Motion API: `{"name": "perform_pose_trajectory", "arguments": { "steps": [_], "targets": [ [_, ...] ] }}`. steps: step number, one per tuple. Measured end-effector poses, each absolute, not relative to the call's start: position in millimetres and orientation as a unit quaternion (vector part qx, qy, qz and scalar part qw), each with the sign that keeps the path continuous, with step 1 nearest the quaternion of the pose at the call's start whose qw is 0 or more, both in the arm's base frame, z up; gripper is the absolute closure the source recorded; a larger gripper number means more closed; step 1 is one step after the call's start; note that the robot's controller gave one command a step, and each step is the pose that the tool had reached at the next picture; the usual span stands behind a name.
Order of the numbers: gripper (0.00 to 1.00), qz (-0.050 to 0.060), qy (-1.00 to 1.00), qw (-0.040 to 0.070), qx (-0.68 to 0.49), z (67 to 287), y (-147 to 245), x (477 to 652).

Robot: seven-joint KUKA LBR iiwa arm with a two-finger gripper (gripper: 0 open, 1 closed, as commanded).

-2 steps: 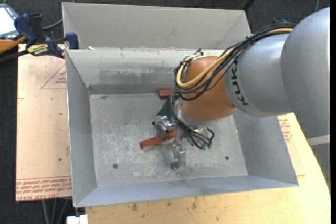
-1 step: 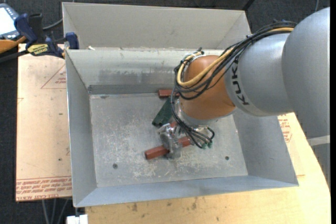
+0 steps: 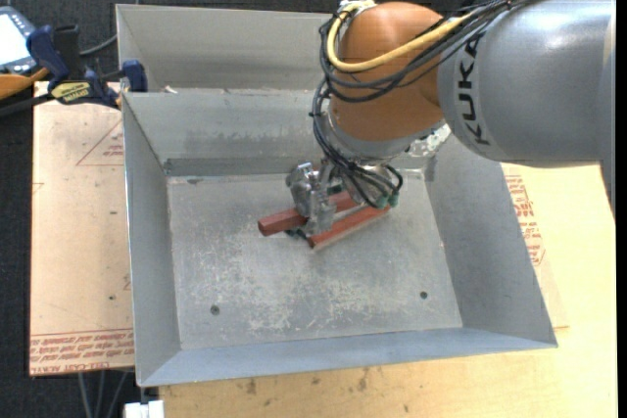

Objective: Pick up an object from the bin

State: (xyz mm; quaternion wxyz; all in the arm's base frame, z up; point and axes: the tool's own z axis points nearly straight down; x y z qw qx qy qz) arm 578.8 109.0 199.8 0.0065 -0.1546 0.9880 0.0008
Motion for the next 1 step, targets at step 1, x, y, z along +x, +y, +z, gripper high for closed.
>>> {"name": "perform_pose_trajectory", "arguments": {
  "steps": [1],
  "targets": [
    [1.0,0.0,0.978,0.005,-0.209,256.0,92.9,600.6]
  ]
}}
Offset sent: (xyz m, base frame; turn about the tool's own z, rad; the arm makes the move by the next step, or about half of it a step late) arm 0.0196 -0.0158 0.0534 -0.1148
